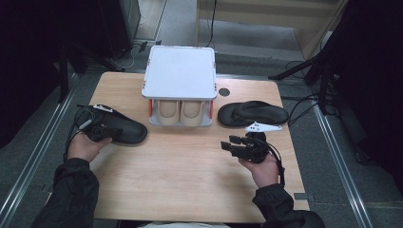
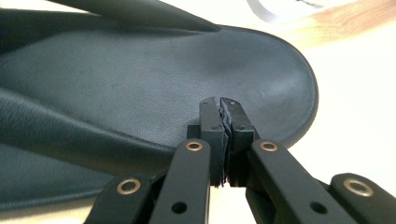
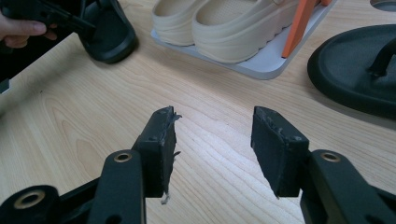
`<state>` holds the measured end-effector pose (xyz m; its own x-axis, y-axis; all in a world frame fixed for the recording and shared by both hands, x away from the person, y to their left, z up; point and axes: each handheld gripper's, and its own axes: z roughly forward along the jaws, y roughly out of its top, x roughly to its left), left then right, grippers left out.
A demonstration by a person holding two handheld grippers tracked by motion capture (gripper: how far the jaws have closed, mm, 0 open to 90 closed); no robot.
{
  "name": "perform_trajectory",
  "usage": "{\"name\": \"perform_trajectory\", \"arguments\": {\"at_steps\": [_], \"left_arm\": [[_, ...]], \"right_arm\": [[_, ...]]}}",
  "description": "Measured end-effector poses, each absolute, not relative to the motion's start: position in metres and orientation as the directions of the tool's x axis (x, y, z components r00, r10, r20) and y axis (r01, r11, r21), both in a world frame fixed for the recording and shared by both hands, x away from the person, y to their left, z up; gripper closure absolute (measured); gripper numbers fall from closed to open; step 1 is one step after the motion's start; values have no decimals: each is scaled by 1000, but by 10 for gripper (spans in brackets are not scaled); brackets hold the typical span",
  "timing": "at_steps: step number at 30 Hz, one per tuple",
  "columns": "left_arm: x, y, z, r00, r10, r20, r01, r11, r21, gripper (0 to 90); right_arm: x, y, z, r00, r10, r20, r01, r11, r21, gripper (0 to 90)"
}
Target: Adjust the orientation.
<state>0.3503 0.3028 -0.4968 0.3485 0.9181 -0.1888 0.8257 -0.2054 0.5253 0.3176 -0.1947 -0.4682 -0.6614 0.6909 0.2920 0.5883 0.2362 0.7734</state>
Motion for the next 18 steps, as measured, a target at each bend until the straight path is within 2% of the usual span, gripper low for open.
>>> {"name": "perform_trajectory", "arguments": {"at_steps": [8, 13, 15, 18], "left_arm": [[340, 309, -490, 343, 910, -231, 817, -168, 551, 883], [326, 336, -473, 246, 944, -218, 778, -59, 625, 890], [324, 342, -473, 223, 953, -207, 777, -45, 628, 890], [316, 365, -479, 136, 972, -192, 792, 9, 610, 890]], "right_arm": [[318, -192, -469, -666, 685, 297, 593, 243, 768, 514], [319, -192, -469, -666, 685, 295, 593, 247, 767, 518], [320, -191, -469, -667, 685, 294, 592, 246, 768, 517], [323, -189, -469, -670, 680, 299, 593, 247, 766, 516]]}}
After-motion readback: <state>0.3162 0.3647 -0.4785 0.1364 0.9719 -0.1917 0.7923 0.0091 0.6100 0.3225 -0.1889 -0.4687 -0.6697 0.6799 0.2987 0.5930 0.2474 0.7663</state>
